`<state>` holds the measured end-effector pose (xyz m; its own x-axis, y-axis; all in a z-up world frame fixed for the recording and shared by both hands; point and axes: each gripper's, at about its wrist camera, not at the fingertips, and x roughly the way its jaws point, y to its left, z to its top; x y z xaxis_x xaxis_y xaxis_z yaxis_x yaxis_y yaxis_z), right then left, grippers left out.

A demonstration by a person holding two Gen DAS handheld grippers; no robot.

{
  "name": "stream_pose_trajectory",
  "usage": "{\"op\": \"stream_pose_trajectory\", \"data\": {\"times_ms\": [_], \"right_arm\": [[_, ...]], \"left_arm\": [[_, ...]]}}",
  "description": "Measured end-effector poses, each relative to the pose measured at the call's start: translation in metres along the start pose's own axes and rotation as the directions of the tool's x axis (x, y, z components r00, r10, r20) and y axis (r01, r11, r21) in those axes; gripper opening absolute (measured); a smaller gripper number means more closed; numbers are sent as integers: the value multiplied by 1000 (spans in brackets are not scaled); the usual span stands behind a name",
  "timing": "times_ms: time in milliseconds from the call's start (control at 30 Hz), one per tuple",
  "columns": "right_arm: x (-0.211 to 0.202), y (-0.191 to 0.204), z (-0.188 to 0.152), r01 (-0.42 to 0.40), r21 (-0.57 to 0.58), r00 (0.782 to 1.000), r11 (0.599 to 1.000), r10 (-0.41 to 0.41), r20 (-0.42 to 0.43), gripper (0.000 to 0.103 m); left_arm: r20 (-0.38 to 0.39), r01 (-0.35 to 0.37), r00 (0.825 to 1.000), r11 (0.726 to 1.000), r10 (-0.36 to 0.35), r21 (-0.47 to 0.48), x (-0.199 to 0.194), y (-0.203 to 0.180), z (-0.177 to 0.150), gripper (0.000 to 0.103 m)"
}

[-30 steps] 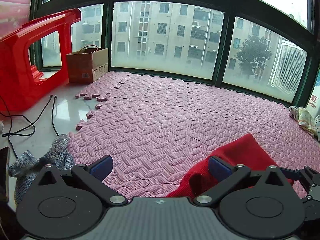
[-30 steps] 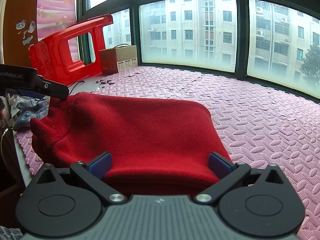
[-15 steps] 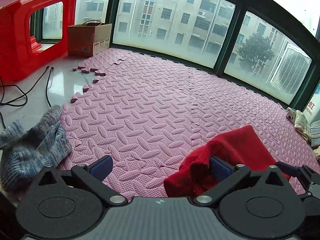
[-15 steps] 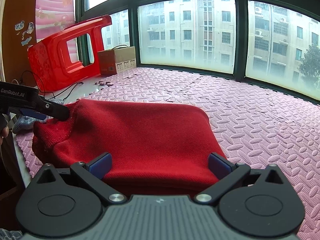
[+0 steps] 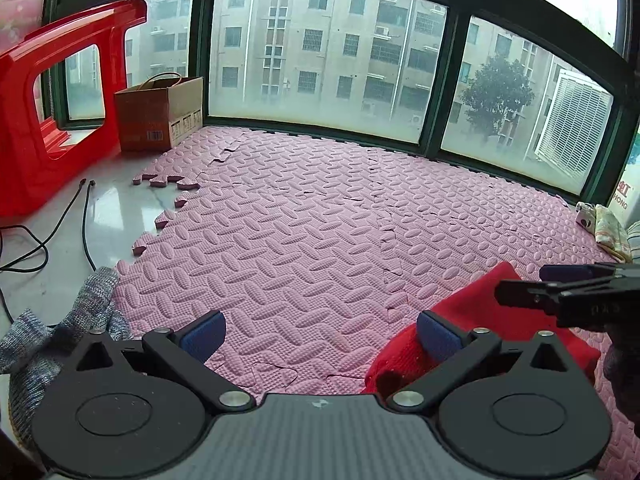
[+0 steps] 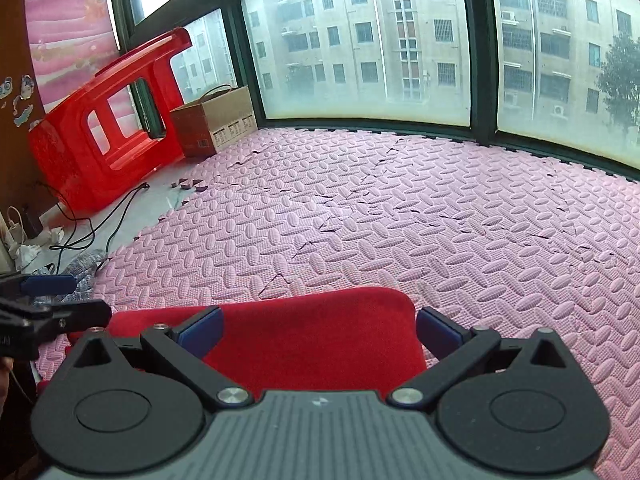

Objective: Fold clothes

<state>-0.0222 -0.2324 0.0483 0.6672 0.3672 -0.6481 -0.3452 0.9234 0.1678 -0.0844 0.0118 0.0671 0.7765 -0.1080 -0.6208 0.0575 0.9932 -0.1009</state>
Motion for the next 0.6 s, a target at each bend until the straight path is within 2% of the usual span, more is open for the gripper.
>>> {"op": "stream_pose_trajectory", "data": {"times_ms": [67,133,300,367,500,600], "right_arm": [[18,1,1,33,-12,997,999,-34,-69,103],[29,4,-3,48,-31,994,998,-51,-99,102],[10,10,-3,66,-62,997,996,-69,-43,103],[-2,14,-4,61,-84,998,995,-63,-20,103],[-30,29,-20,15,-136,1000,991,-12,24,103],[-40,34,-35,0,-128,999,992,5,34,103]], "left_arm": [[-18,-1,1000,1000,1,10,6,0,-3,103],[-25,-3,1000,1000,3,9,8,0,-5,103],[-15,16,1000,1000,-16,-10,5,8,4,103],[-5,1,1000,1000,-1,-22,4,12,8,103],[-8,-4,1000,999,3,-54,8,19,12,103],[-28,-15,1000,998,14,-62,13,18,12,103]]}}
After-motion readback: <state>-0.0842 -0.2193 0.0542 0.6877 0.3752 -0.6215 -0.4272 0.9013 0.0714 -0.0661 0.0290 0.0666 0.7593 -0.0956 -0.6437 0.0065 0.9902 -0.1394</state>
